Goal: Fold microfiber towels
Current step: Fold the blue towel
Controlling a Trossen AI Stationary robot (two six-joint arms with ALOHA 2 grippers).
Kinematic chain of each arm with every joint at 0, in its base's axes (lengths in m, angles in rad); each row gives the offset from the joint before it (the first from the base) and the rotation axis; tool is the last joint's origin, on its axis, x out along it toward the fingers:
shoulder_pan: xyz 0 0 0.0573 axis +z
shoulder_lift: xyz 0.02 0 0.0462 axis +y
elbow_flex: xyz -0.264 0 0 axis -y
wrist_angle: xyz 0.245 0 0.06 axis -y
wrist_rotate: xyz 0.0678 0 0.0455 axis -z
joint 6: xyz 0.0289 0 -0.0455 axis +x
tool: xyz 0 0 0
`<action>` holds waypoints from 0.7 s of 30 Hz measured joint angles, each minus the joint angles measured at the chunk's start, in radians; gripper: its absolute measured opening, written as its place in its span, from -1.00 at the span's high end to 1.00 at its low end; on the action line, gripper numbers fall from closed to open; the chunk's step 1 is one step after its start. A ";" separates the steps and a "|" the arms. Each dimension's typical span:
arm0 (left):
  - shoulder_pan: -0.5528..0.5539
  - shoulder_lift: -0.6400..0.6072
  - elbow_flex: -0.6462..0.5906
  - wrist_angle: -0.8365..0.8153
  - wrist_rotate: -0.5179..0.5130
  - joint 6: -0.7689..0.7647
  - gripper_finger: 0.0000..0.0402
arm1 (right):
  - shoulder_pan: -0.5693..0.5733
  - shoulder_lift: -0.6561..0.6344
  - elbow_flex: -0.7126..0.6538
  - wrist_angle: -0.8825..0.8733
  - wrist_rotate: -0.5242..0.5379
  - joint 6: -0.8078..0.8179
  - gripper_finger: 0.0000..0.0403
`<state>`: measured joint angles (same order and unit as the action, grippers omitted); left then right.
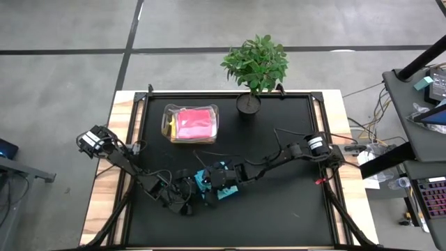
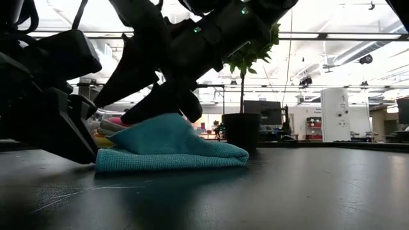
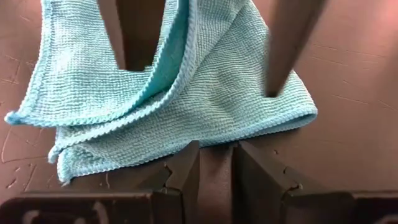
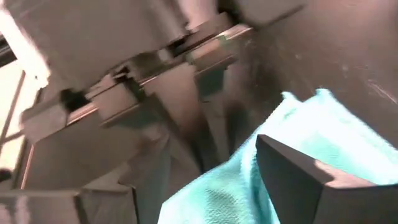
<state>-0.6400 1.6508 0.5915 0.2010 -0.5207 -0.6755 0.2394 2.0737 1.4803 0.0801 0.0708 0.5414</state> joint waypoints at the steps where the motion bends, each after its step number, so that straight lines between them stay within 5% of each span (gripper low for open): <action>1: 0.000 0.000 0.000 0.000 0.001 0.000 0.54 | 0.000 -0.001 0.000 0.002 -0.006 -0.015 -0.13; 12: -0.001 0.000 -0.003 0.001 0.003 -0.023 0.54 | 0.019 -0.168 -0.022 -0.179 -0.090 -0.247 -0.22; 21: -0.001 0.000 -0.007 0.003 0.002 -0.025 0.54 | 0.038 -0.260 -0.227 -0.172 0.044 -0.245 -0.18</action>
<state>-0.6407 1.6505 0.5846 0.2043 -0.5190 -0.7002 0.2775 1.8140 1.2529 -0.0917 0.1146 0.2961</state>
